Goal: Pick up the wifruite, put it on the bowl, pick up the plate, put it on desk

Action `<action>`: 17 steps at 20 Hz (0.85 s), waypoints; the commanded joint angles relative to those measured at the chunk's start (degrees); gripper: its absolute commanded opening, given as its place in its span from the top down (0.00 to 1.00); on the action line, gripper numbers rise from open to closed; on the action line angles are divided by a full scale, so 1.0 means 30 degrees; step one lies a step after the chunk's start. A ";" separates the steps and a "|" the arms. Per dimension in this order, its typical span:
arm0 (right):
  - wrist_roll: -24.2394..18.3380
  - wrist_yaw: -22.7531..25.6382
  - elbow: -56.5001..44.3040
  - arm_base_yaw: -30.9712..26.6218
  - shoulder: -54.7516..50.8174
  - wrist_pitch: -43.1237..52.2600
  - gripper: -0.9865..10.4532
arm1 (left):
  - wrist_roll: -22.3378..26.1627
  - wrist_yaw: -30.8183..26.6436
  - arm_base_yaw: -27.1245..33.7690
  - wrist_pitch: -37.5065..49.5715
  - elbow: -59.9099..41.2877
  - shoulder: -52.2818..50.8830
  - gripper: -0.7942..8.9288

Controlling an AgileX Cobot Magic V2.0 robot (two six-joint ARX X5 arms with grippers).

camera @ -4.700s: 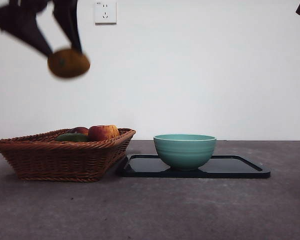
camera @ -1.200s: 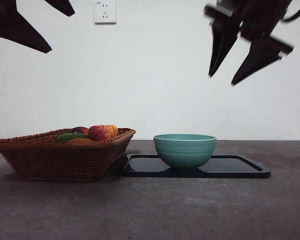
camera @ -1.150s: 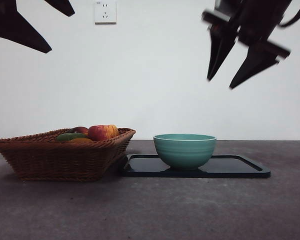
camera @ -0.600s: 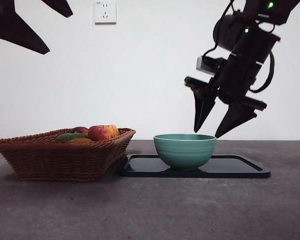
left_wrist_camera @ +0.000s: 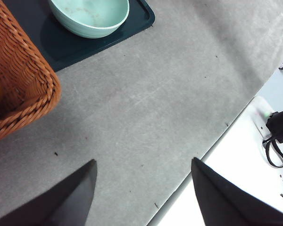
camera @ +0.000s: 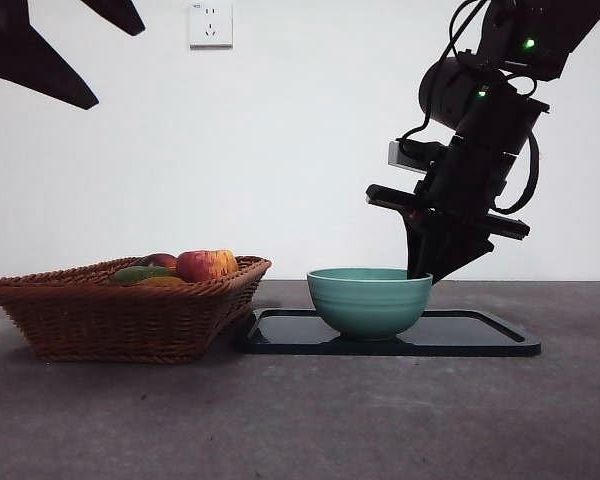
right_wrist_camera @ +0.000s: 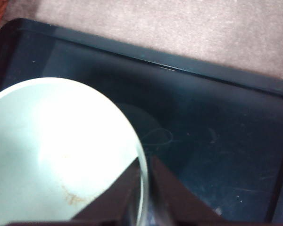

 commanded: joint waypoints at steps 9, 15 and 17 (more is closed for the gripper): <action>-0.0146 0.0138 0.0444 0.0379 -0.3993 -0.1042 0.91 | 0.0510 0.0073 -0.0073 0.0138 0.0182 0.0146 0.60; -0.0102 0.0160 0.0437 0.1319 -0.8983 -0.4575 0.91 | 0.0583 0.0066 -0.0073 -0.0211 0.0182 0.0146 0.60; -0.0124 0.0867 0.0204 0.1763 -1.0404 -0.5595 0.91 | 0.0597 0.0066 -0.0073 -0.0262 0.0182 0.0146 0.60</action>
